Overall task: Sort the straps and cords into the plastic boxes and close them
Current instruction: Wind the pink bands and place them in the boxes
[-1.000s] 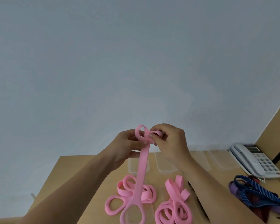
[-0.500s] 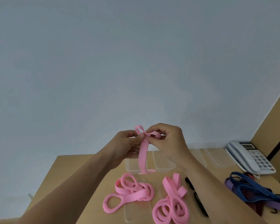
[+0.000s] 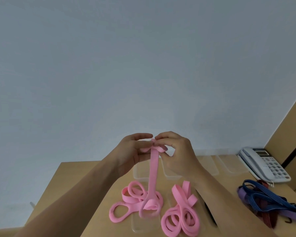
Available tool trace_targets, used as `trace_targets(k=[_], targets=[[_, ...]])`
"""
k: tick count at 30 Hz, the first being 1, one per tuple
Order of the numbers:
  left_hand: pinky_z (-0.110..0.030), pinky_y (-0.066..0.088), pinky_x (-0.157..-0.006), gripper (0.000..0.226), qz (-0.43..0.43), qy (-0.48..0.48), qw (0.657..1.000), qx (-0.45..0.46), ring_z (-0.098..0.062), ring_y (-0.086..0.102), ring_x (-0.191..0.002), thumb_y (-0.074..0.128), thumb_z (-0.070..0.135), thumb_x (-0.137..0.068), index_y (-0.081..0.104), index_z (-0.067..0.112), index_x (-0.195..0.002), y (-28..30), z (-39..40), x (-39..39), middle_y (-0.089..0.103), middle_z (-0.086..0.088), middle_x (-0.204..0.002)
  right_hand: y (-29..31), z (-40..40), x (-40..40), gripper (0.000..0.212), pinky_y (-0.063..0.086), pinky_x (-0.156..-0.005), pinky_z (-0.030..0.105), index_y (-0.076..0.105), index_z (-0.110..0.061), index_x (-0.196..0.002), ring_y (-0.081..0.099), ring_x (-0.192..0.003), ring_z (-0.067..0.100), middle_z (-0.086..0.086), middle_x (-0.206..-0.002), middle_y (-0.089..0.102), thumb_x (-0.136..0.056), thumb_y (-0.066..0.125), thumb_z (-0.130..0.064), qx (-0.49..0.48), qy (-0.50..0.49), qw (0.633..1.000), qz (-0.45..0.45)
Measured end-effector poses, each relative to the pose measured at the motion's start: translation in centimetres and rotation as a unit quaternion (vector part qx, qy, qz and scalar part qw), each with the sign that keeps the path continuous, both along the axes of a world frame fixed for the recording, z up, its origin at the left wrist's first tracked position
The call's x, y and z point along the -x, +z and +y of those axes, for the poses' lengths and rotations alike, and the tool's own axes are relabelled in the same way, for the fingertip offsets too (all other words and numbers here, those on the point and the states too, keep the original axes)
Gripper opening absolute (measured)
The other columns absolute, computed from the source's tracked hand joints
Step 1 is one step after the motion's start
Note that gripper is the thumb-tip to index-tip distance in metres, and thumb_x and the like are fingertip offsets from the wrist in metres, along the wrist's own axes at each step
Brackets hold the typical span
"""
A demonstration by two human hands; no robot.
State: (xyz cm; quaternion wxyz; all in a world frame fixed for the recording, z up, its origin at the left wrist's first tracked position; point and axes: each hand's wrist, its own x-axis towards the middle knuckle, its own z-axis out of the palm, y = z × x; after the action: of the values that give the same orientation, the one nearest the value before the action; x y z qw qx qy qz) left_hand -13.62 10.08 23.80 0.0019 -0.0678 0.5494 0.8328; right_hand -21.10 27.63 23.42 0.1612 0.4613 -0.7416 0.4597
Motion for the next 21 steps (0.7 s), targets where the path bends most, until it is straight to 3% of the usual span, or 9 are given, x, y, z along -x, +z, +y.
trace_targets(k=[3, 7, 10, 13, 17, 21], targets=[[-0.037, 0.060, -0.087, 0.044, 0.017, 0.012, 0.999, 0.030, -0.037, 0.071, -0.109, 0.068, -0.001, -0.090, 0.051, 0.001, -0.131, -0.3, 0.0, 0.0, 0.072, -0.027, -0.114, 0.1, 0.2, -0.3, 0.027, 0.050, -0.091, 0.019, 0.081, -0.016, -0.099, 0.066, -0.102, 0.007, -0.006, -0.108, 0.068, -0.077, 0.080, -0.001, -0.018, 0.018, 0.998, -0.060], [-0.034, 0.060, -0.080, 0.038, 0.016, 0.060, 0.996, 0.067, -0.026, 0.073, -0.087, 0.072, -0.003, -0.088, 0.060, 0.003, -0.124, -0.4, 0.3, 0.1, 0.075, -0.019, -0.107, 0.1, 0.2, -0.3, 0.018, 0.056, -0.091, 0.028, 0.081, -0.015, -0.096, 0.067, -0.103, 0.012, -0.005, -0.107, 0.068, -0.080, 0.083, -0.009, 0.014, 0.020, 0.992, -0.121], [-0.034, 0.060, -0.077, 0.034, 0.017, 0.075, 0.994, 0.079, -0.026, 0.074, -0.087, 0.072, -0.003, -0.088, 0.062, 0.003, -0.119, -0.3, 0.5, 0.3, 0.076, -0.017, -0.106, 0.1, 0.0, -0.2, 0.017, 0.060, -0.081, 0.029, 0.076, -0.011, -0.094, 0.070, -0.093, 0.012, -0.004, -0.101, 0.069, -0.080, 0.079, -0.001, 0.037, -0.001, 0.989, -0.140], [-0.035, 0.060, -0.080, 0.031, 0.023, 0.065, 0.993, 0.100, -0.024, 0.074, -0.089, 0.073, 0.000, -0.089, 0.063, 0.005, -0.119, -0.1, 0.6, 0.3, 0.077, -0.013, -0.104, 0.4, -0.1, 0.0, 0.018, 0.060, -0.072, 0.029, 0.072, -0.020, -0.092, 0.070, -0.086, 0.010, -0.011, -0.095, 0.072, -0.084, 0.076, -0.004, 0.033, -0.021, 0.981, -0.188], [-0.038, 0.061, -0.084, 0.032, 0.025, 0.060, 0.993, 0.101, -0.031, 0.074, -0.097, 0.067, -0.004, -0.092, 0.061, 0.006, -0.122, -0.2, 0.6, 0.3, 0.075, -0.016, -0.110, 0.8, -0.2, 0.1, 0.024, 0.056, -0.055, 0.025, 0.071, -0.021, -0.105, 0.069, -0.074, 0.011, -0.005, -0.092, 0.072, -0.086, 0.077, -0.009, 0.057, 0.007, 0.958, -0.282], [-0.035, 0.061, -0.081, 0.036, 0.017, 0.070, 0.993, 0.090, -0.032, 0.074, -0.098, 0.069, -0.005, -0.090, 0.060, 0.007, -0.123, -0.3, 0.7, 0.2, 0.074, -0.018, -0.112, 1.1, -0.2, 0.6, 0.017, 0.055, -0.056, 0.021, 0.076, -0.016, -0.101, 0.071, -0.072, 0.012, 0.000, -0.091, 0.075, -0.086, 0.076, -0.007, 0.010, -0.010, 0.964, -0.264]])
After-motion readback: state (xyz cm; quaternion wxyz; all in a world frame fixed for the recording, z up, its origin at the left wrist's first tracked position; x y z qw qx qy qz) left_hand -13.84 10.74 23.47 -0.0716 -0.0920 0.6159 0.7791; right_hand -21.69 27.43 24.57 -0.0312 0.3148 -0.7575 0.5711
